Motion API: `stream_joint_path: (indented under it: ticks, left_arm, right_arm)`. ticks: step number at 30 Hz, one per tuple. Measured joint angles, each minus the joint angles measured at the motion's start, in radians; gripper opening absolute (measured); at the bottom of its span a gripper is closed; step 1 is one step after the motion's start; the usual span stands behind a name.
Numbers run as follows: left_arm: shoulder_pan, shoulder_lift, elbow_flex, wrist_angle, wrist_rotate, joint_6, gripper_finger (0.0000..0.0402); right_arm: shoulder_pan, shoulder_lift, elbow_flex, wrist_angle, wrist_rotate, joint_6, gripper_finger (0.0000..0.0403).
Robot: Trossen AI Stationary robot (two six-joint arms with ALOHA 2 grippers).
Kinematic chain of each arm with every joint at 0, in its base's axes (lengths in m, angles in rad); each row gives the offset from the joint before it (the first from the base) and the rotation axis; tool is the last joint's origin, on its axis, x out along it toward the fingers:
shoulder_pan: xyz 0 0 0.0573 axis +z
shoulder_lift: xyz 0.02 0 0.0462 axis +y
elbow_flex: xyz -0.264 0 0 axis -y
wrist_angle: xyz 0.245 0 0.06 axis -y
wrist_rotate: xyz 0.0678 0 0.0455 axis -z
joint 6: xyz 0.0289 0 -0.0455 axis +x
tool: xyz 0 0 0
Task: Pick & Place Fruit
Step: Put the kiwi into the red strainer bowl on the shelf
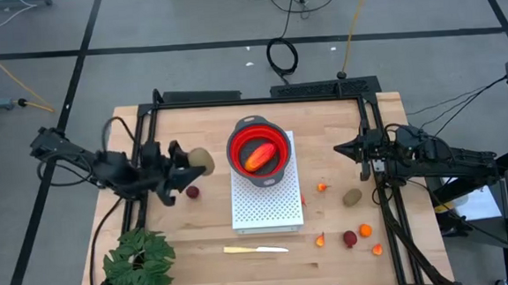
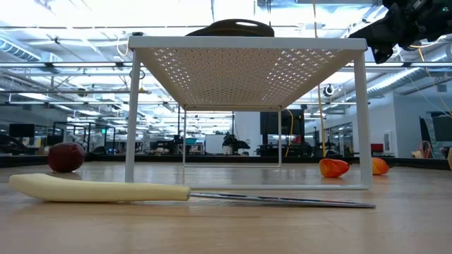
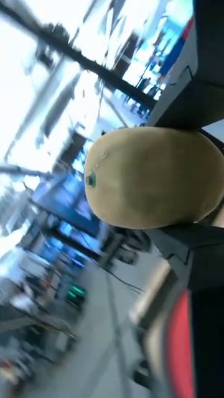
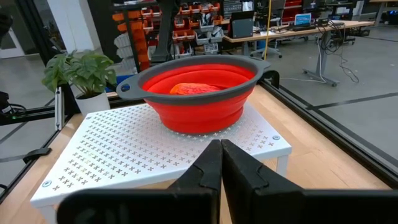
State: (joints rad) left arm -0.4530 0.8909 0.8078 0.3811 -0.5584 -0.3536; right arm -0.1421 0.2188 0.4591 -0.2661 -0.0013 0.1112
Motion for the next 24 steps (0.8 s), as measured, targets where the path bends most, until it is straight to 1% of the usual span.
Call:
stream_joint_path:
  ticks: [4,7,11,13,16,19,24]
  left_arm:
    - [0.000,-0.001,0.000,0.081,0.091,0.139,0.0179]
    - [0.000,-0.001,0.000,0.111,0.166,0.283,0.0177]
    - [0.000,-0.001,0.000,0.140,0.246,0.494,0.0196]
    - [0.000,-0.001,0.000,0.152,0.270,0.583,0.0206]
    - [0.000,-0.001,0.000,0.166,0.287,0.690,0.0208]
    - [0.000,-0.001,0.000,0.170,0.343,0.778,0.0197]
    - [0.000,-0.001,0.000,0.170,0.496,0.921,0.0178]
  right_arm:
    - [0.000,0.000,0.000,0.000,0.000,0.000,0.0004]
    - [0.000,0.000,0.000,0.000,0.000,0.000,0.0004]
    - [0.000,0.000,0.000,0.000,0.000,0.000,0.0004]
    - [0.000,0.000,0.000,0.000,0.000,0.000,0.0004]
    - [0.000,0.000,0.000,0.000,0.000,0.000,0.0004]
    - [0.000,0.000,0.000,0.000,0.000,0.000,0.0004]
    - [0.000,0.000,0.000,0.000,0.000,0.000,0.0004]
